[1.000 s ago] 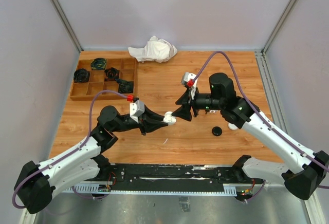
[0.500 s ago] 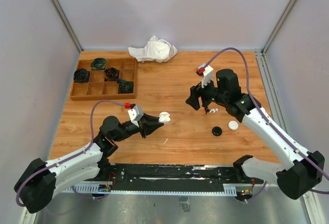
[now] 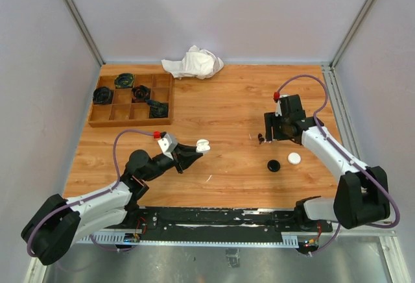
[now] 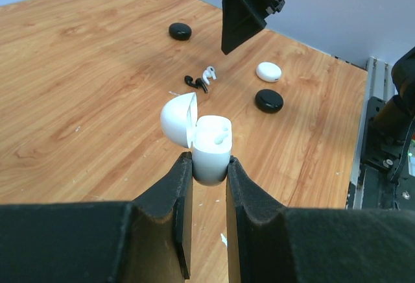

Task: Insert the wireless bluetooth earbuds into the charging case
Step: Pick up the earbud from the center of the board.

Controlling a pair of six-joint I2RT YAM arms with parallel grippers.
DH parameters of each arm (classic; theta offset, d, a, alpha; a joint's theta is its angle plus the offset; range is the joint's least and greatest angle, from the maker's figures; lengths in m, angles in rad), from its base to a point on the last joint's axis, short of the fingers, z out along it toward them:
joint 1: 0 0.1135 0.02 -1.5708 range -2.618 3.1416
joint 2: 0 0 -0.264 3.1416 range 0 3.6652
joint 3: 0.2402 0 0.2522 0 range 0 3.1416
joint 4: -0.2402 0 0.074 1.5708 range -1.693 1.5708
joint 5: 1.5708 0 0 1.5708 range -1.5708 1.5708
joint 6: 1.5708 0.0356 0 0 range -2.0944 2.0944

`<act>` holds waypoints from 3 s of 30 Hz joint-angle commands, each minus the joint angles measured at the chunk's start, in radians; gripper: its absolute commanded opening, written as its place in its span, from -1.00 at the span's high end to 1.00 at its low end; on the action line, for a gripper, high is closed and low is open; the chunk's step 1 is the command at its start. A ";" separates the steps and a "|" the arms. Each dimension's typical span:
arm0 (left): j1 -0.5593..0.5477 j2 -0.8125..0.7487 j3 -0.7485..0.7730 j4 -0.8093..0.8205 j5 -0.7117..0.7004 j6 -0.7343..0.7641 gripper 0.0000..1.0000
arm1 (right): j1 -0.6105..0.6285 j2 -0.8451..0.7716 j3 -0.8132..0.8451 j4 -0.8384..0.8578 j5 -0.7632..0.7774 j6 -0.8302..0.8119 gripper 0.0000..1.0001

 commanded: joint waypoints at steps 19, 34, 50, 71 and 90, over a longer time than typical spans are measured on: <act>0.006 -0.006 0.002 0.028 0.037 0.028 0.99 | -0.119 0.299 0.083 0.054 0.027 0.139 0.24; 0.006 0.003 0.010 0.015 0.048 0.030 0.99 | -0.126 0.373 0.118 0.074 0.014 0.170 0.33; 0.006 0.022 0.018 0.016 0.063 0.025 1.00 | -0.127 0.408 0.112 -0.029 -0.022 0.140 0.30; 0.006 0.045 0.022 0.025 0.071 0.028 0.99 | -0.118 0.480 0.177 -0.082 -0.003 0.050 0.46; 0.006 -0.013 -0.020 0.198 0.011 0.030 0.99 | 0.123 0.017 0.047 0.115 0.057 0.077 0.56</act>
